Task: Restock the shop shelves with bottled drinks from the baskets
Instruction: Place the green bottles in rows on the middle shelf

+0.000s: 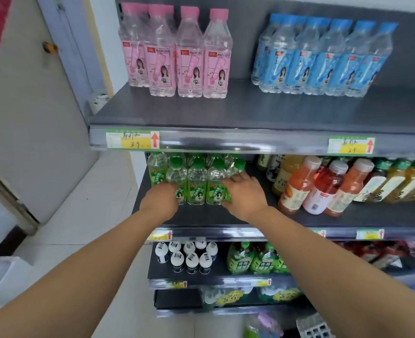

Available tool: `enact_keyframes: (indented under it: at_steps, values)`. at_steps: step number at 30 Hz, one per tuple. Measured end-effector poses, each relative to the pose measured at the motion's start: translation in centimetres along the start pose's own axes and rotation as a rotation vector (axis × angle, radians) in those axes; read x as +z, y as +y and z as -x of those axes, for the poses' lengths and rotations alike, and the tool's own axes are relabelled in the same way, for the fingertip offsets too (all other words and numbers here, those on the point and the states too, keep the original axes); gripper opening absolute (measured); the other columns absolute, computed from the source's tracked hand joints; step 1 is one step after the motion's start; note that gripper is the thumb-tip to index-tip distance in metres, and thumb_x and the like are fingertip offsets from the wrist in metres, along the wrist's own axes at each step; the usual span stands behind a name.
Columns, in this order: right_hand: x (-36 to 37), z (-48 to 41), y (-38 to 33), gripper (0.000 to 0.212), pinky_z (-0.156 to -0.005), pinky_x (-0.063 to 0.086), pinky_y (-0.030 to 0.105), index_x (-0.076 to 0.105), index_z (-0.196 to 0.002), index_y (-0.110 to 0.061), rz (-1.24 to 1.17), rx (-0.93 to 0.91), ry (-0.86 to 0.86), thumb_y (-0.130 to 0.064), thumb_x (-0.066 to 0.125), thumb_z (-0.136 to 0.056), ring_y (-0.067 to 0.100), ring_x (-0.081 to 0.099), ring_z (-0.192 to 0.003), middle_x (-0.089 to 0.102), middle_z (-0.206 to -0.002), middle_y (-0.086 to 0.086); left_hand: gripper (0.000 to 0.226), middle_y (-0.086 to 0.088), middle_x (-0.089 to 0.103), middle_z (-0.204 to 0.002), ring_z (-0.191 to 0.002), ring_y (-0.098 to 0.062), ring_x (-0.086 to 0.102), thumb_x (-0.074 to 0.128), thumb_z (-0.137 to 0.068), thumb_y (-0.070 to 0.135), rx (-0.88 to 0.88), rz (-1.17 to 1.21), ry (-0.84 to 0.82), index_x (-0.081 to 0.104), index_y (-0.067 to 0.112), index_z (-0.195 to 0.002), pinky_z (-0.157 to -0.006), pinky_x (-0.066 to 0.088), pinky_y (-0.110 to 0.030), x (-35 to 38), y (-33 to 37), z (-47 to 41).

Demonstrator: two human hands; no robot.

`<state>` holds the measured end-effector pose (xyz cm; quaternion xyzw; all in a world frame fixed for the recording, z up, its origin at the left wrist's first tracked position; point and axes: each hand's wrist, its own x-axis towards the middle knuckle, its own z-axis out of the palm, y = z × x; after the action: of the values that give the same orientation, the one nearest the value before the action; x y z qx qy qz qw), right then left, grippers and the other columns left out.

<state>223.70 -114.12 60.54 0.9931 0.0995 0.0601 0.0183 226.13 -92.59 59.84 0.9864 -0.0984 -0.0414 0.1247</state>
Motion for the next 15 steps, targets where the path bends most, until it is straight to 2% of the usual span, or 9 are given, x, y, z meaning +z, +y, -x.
enact_keyframes:
  at_steps: [3,5,8,15]
  values:
    - [-0.3,3.7,0.3,0.047,-0.095,0.037,0.039,0.053,-0.124,-0.019,0.004,0.073,-0.088,-0.04,0.065,-0.084,0.028,0.044,-0.119,0.057,-0.123,0.006,0.029,-0.014,0.06,-0.112,-0.099,-0.032,0.059,0.054,-0.092,0.017,0.057,0.0,-0.032,0.058,0.01,-0.12,-0.08,0.052,-0.041,0.5,1.3,2.2]
    - [-0.3,6.6,0.6,0.045,-0.093,0.038,0.039,0.052,-0.125,-0.019,0.01,0.113,-0.146,-0.037,0.063,-0.085,0.029,0.044,-0.118,0.056,-0.122,0.007,0.028,-0.014,0.06,-0.114,-0.099,-0.031,0.059,0.055,-0.093,0.017,0.119,0.005,-0.055,0.059,0.009,-0.119,-0.08,0.051,-0.039,1.1,2.4,3.7]
    - [-0.3,11.1,1.4,0.041,-0.091,0.04,0.038,0.052,-0.123,-0.018,0.045,0.187,-0.189,-0.034,0.062,-0.086,0.029,0.046,-0.116,0.056,-0.121,0.007,0.034,-0.014,0.056,-0.123,-0.108,-0.032,0.057,0.056,-0.093,0.019,0.226,0.007,-0.077,0.056,0.009,-0.126,-0.088,0.05,-0.042,2.1,4.6,5.7]
    - [-1.4,22.0,5.8,0.041,-0.085,0.046,0.04,0.052,-0.127,-0.019,0.024,0.416,-0.302,-0.036,0.059,-0.09,0.031,0.049,-0.115,0.057,-0.12,0.009,0.027,-0.01,0.056,-0.114,-0.105,-0.03,0.056,0.057,-0.093,0.025,0.429,0.011,-0.13,0.058,0.012,-0.117,-0.086,0.049,-0.039,5.1,13.2,10.0]
